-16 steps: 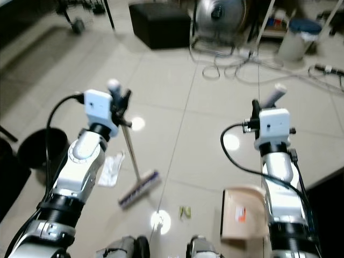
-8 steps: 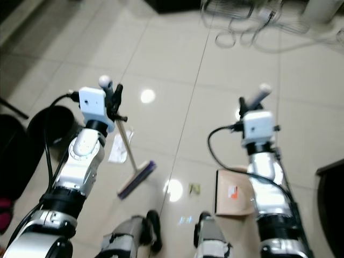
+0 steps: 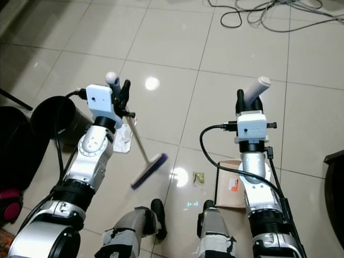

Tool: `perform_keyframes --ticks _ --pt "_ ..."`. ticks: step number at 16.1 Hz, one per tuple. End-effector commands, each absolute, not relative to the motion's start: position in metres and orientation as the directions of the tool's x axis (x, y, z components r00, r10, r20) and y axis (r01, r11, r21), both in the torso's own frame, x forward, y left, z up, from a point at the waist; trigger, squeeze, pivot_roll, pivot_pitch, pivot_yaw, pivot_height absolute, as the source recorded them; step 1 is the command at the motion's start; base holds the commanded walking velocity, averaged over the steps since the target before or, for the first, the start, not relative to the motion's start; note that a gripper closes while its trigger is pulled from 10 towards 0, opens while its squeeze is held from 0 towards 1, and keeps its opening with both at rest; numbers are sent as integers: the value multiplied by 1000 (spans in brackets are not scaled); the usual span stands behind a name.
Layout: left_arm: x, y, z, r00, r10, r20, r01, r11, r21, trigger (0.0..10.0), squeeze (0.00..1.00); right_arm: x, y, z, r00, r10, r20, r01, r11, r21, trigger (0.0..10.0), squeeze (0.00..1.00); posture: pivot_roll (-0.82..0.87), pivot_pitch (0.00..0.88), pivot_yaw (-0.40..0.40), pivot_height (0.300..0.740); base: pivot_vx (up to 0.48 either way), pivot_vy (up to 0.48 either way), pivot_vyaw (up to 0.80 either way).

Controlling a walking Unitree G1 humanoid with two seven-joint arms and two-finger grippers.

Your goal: Sweep floor

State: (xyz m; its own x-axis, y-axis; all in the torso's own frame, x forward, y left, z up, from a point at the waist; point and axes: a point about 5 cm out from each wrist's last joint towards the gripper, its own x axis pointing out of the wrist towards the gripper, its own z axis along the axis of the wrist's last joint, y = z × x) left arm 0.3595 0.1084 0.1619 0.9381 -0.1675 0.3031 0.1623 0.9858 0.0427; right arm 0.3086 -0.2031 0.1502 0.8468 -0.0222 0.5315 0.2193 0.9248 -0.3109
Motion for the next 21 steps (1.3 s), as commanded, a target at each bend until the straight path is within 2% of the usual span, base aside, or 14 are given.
perform_keyframes --ticks 1,5,7,17,21 --pt "358 112 155 946 -160 284 152 987 49 10000 0 307 -194 146 841 -17 541 205 935 -290 10000 0 115 385 211 740 0 0 0" --pt "361 105 158 939 -173 297 173 985 26 10000 0 308 -176 161 784 30 621 187 941 -282 10000 0 105 381 219 740 0 0 0" --pt "362 106 158 936 -181 303 181 983 29 10000 0 308 -173 160 776 84 625 165 929 -330 10000 0 103 362 221 740 0 0 0" --pt "368 102 161 939 -164 301 172 985 -2 10000 0 301 -174 152 768 131 627 171 901 -398 10000 0 120 341 225 740 0 0 0" --pt "365 102 151 950 -151 273 161 987 -16 10000 0 302 -143 140 784 135 606 122 924 -363 10000 0 116 342 230 740 0 0 0"
